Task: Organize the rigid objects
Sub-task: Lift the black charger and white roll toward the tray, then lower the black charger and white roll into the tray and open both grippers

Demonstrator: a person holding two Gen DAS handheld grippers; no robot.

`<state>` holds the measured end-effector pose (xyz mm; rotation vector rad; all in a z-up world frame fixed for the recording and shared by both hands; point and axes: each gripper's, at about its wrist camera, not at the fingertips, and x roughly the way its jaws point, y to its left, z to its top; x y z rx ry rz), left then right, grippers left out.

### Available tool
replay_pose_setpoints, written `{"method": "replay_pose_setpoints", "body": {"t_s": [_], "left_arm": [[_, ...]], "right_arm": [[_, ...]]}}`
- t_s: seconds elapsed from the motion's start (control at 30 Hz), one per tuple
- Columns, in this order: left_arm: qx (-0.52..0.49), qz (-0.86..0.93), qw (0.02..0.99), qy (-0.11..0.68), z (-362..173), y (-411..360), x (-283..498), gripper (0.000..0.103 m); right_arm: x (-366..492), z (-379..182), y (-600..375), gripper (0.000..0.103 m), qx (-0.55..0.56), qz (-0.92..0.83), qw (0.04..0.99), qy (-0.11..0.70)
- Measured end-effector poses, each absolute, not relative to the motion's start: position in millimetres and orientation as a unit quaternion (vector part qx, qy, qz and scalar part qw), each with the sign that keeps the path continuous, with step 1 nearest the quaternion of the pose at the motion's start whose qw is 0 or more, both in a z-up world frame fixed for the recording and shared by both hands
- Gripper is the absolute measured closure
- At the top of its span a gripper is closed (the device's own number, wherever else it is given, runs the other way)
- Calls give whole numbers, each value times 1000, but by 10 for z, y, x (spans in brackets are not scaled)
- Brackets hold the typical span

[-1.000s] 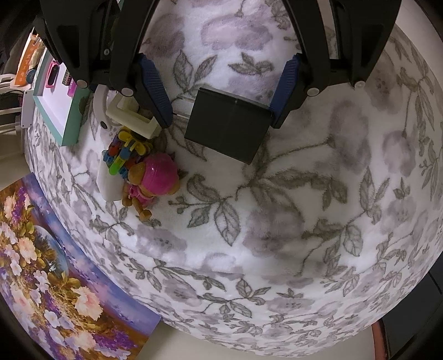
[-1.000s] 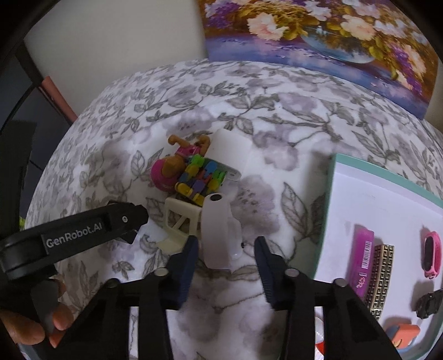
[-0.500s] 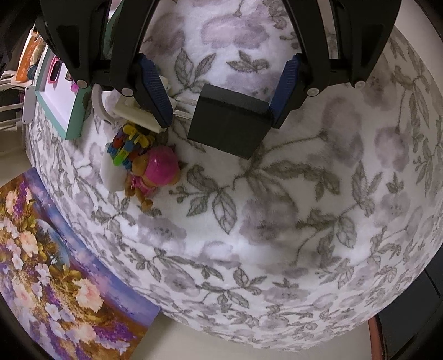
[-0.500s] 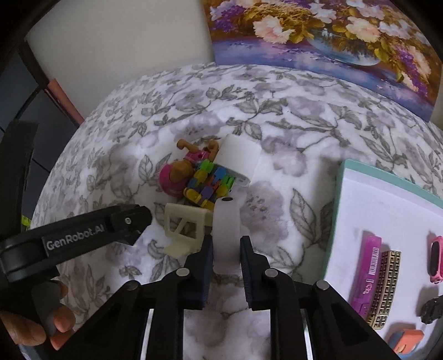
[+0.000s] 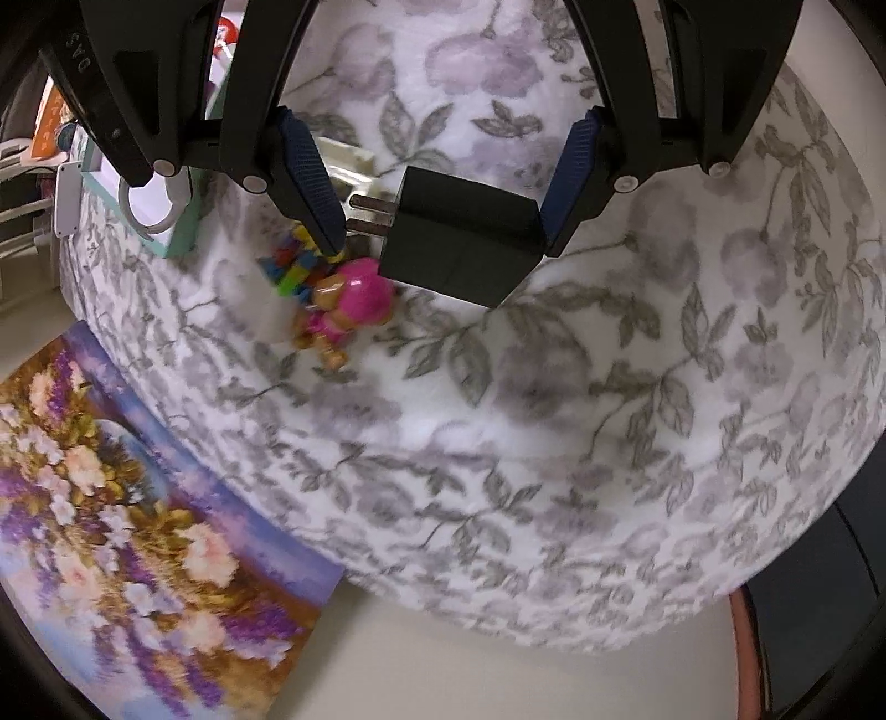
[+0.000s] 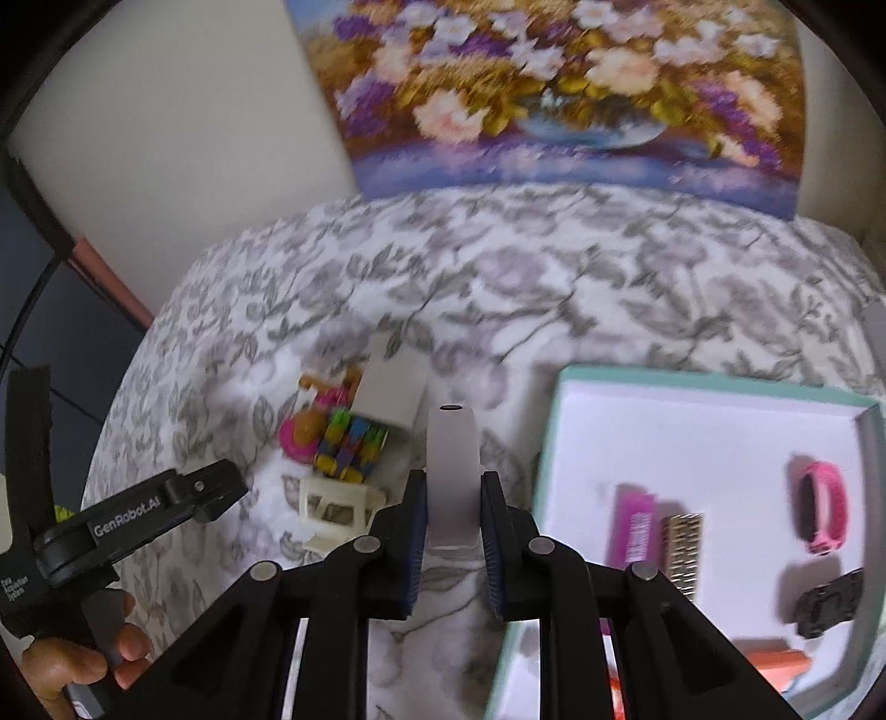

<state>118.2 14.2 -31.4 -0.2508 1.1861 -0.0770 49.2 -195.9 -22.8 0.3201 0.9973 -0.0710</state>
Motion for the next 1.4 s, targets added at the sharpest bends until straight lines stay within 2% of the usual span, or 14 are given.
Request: {"method": "replay_pose_setpoints", "body": {"t_s": [0.3, 0.73, 1.4], "left_arm": [[-74, -106, 833, 539, -39, -664, 903, 30], [22, -193, 811, 552, -167, -1784, 507, 30], [99, -193, 806, 551, -393, -2114, 338, 30]], "right_arm": [[284, -147, -2552, 83, 162, -102, 861, 472], [-232, -155, -3418, 83, 221, -180, 838, 466], [-279, -337, -3476, 83, 205, -179, 826, 494]]}}
